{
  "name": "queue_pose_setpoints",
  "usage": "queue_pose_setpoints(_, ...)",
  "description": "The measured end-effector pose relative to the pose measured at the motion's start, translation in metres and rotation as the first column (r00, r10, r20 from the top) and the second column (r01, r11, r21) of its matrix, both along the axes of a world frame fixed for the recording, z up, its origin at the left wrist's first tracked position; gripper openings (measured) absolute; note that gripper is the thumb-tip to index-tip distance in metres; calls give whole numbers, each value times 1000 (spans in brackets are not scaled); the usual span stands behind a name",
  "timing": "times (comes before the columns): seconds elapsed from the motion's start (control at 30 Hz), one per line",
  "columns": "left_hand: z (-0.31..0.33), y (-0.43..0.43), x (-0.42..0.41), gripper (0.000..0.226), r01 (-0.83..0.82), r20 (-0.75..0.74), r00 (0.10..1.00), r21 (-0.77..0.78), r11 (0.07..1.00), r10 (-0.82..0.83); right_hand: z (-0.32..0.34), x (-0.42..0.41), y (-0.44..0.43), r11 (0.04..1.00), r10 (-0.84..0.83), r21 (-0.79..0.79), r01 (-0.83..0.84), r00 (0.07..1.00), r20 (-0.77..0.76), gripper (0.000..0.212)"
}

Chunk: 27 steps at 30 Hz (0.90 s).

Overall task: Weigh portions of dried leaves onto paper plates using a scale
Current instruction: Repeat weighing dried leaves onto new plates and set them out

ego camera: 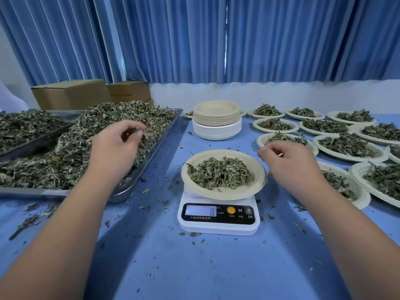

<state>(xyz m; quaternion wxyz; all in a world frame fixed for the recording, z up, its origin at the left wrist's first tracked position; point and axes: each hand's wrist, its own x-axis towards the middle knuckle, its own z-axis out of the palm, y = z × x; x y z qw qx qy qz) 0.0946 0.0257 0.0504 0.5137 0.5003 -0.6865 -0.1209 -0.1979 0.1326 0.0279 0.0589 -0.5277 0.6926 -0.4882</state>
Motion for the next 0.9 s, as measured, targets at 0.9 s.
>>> queue_pose_setpoints(0.9,-22,22,-34,16,169,225,961,-26,985,-159,1,5,2,1000,-29,5,30,998,-52,25)
